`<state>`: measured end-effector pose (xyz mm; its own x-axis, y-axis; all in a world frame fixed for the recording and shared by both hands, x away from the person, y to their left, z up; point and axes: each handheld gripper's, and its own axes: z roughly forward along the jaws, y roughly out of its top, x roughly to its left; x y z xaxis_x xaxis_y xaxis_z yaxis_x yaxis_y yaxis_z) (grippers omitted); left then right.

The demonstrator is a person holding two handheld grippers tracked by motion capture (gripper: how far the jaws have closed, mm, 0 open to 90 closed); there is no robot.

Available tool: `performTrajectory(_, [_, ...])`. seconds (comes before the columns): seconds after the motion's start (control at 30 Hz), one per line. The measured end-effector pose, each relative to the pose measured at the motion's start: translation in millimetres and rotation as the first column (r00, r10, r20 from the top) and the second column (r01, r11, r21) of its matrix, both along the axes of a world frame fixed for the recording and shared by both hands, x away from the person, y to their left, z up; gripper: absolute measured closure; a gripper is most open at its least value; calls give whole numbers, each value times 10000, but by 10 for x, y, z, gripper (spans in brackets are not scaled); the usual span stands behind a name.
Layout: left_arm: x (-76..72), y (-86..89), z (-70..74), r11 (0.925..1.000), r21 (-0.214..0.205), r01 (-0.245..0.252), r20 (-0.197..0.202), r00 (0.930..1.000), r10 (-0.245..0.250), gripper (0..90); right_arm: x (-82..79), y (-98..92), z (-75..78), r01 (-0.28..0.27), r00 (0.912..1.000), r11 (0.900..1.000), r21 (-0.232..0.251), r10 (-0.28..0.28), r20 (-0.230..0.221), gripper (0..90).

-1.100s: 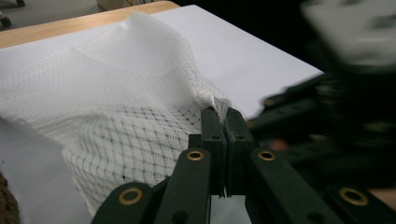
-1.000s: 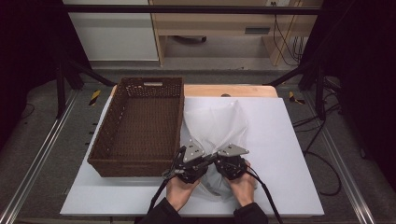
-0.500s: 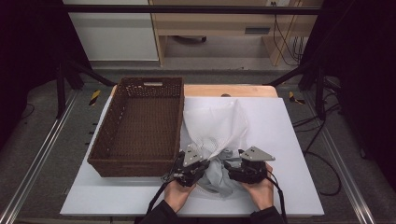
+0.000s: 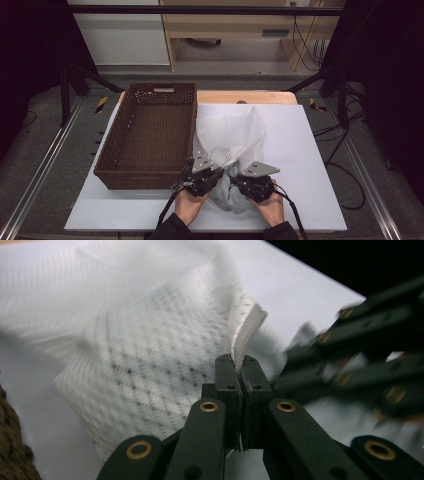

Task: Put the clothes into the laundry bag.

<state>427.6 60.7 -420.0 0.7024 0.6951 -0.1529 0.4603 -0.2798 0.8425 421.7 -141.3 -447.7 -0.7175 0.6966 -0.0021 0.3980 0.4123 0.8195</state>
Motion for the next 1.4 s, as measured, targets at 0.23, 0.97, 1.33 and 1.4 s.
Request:
performTrajectory(0.23, [-93,-2,86,9994,-130,332,272,9991,-329,879,399,220,-208,2090,9778,9742,-851,-2094,42,815])
performTrajectory(0.97, [-25,-45,-68,9998,109,187,343,9992,-190,876,135,91,-132,604,9960,9980,-179,-615,-648,283])
performTrajectory(1.33, [-109,-23,26,9994,-129,313,340,9989,-308,877,421,317,-186,2613,9651,9652,54,-2613,139,754])
performTrajectory(1.4, [-107,-29,24,9995,-90,289,355,9990,-285,876,508,293,-232,3145,9493,9493,-44,-3144,49,748])
